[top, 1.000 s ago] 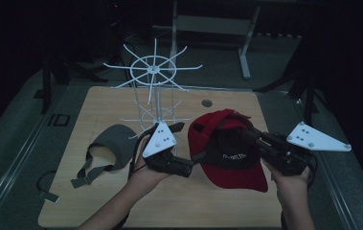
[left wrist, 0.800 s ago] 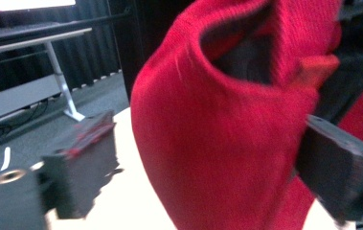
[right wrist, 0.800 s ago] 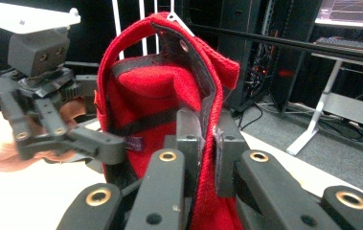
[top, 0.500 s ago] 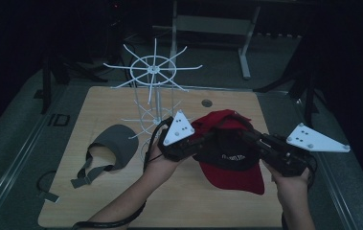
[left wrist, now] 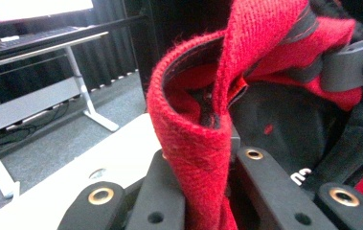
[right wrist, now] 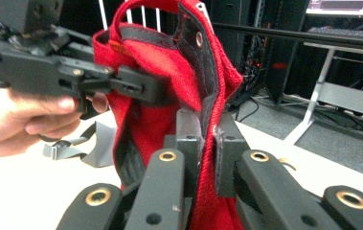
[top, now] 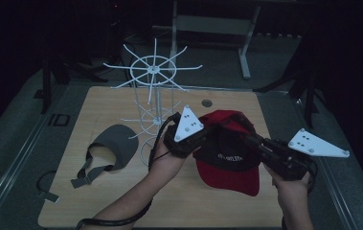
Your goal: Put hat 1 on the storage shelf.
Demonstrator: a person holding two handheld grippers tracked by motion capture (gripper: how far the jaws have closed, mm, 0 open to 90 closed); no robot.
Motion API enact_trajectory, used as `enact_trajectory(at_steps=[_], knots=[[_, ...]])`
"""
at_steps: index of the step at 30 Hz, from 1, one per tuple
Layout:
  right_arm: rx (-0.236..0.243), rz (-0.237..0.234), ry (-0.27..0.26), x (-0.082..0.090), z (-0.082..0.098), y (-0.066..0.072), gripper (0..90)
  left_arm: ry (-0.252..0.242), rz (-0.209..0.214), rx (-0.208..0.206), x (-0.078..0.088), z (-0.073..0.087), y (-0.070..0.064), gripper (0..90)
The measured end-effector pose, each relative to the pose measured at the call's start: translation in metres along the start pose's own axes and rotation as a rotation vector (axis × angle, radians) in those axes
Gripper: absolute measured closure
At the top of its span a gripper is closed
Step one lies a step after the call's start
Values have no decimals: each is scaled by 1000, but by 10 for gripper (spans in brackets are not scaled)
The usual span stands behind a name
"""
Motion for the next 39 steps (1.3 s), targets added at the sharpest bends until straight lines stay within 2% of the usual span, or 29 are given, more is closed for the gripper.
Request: enact_trajectory(at_steps=[7, 18, 25, 27, 30, 31, 32, 33, 34, 35, 37, 38, 39], knots=[[-11, 3, 3, 3, 11, 0, 832, -2, 2, 9, 2, -5, -1, 878], [-21, -30, 1, 5, 24, 5, 812, -8, 10, -2, 5, -11, -6, 879], [-13, -45, 17, 6, 29, 10, 674, -23, 32, -18, 6, -13, -7, 879], [2, -47, 26, 7, 29, 12, 632, -28, 48, -28, 7, -13, -6, 878], [26, -78, 30, 11, 30, 17, 564, -28, 49, -33, 7, -13, -5, 878], [39, -94, 18, 13, 29, 19, 539, -30, 65, -28, 7, -12, -4, 878], [45, -105, 14, 16, 29, 21, 524, -43, 97, -37, 8, -12, -5, 878], [57, -107, 10, 19, 28, 21, 518, -49, 101, -50, 8, -11, -5, 878], [63, -104, 6, 21, 27, 21, 514, -41, 102, -59, 7, -9, -5, 878], [67, -100, 0, 23, 26, 20, 513, -39, 140, -66, 7, -7, -6, 878], [82, -81, 7, 24, 25, 16, 504, -35, 156, -85, 7, -3, -6, 877], [81, -76, 9, 24, 25, 15, 504, -41, 204, -96, 8, -1, -8, 877], [85, -73, 13, 24, 24, 13, 504, -42, 207, -112, 8, 1, -8, 876]])
Point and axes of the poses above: each handheld gripper's, and its own axes: x roughly backward along the jaws, z roughly out of its underside, y roughly to its left, the point moved 7 cm from there along -x, roughly forward along the jaws, and after that the axes turned 10 degrees about y, right-handed, at the moved point
